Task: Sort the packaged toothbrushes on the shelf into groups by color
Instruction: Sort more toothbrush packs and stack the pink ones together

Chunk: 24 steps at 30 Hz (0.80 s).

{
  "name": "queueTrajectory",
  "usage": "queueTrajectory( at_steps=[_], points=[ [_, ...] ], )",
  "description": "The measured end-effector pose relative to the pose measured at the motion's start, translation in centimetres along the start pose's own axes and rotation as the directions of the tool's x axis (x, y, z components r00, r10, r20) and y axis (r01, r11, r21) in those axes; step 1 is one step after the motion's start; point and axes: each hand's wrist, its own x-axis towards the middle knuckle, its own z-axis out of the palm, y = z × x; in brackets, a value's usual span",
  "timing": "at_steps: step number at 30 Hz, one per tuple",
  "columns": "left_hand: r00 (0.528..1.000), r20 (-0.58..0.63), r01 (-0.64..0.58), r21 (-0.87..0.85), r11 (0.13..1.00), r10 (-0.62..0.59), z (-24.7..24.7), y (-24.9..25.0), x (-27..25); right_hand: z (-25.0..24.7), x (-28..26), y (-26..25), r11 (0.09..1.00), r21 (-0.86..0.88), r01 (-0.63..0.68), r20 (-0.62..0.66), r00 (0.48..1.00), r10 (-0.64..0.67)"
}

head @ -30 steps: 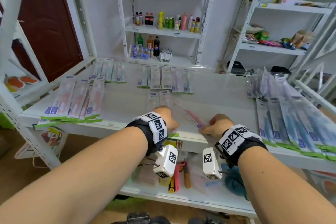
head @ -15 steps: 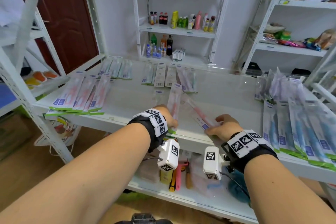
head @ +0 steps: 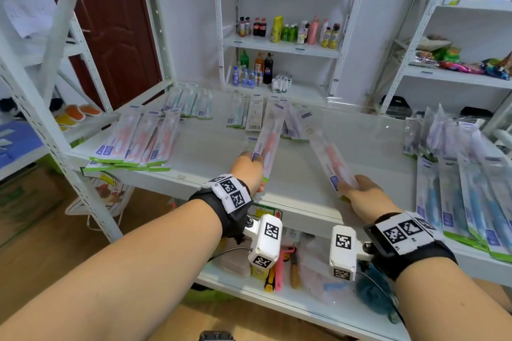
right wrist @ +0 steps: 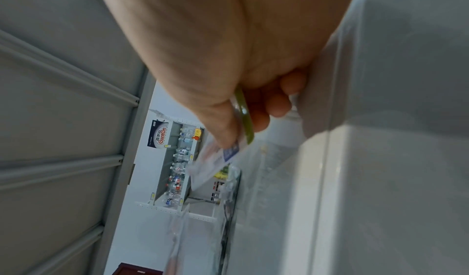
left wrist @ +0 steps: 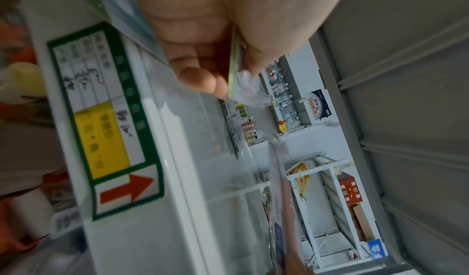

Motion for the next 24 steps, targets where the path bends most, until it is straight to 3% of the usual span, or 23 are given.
queueTrajectory(
  at_steps=[3, 6, 9, 12, 16, 20, 24],
  points=[
    [0.999, -0.032, -0.013, -0.042, 0.999, 0.012, -1.6, -0.3, 0.4, 0.6, 0.4, -1.0, 0.999, 0.051, -0.006, -0.032, 0.999, 0.007],
    [0.997, -0.071, -0.016, -0.083, 0.996, 0.01, -3.7, -0.7, 1.3, 2.6, 1.2, -2.8, 0.963, 0.27, -0.025, -0.035, 0.999, 0.036],
    [0.992, -0.125, -0.026, -0.077, 0.997, 0.016, -6.5, -1.0, 2.4, 5.5, 2.0, -5.6, 0.883, 0.467, -0.04, 0.014, 0.999, 0.038],
    [0.985, -0.17, -0.012, -0.044, 0.999, 0.005, -9.9, -1.3, 3.4, 8.8, 2.4, -9.1, 0.83, 0.552, -0.077, 0.08, 0.996, 0.039],
    [0.972, -0.234, 0.025, -0.033, 0.999, -0.032, -14.9, -1.8, 4.4, 13.5, 2.6, -13.7, 0.836, 0.523, -0.165, 0.218, 0.974, 0.055],
    [0.973, -0.213, 0.083, -0.031, 0.996, -0.087, -19.7, -2.4, 5.2, 18.0, 2.4, -17.4, 0.938, 0.282, -0.204, 0.356, 0.93, 0.095],
    [0.975, -0.193, 0.127, 0.091, 0.988, -0.107, -23.0, -3.0, 6.2, 20.9, 2.1, -19.5, 0.959, 0.167, -0.227, 0.417, 0.898, 0.14]
  ],
)
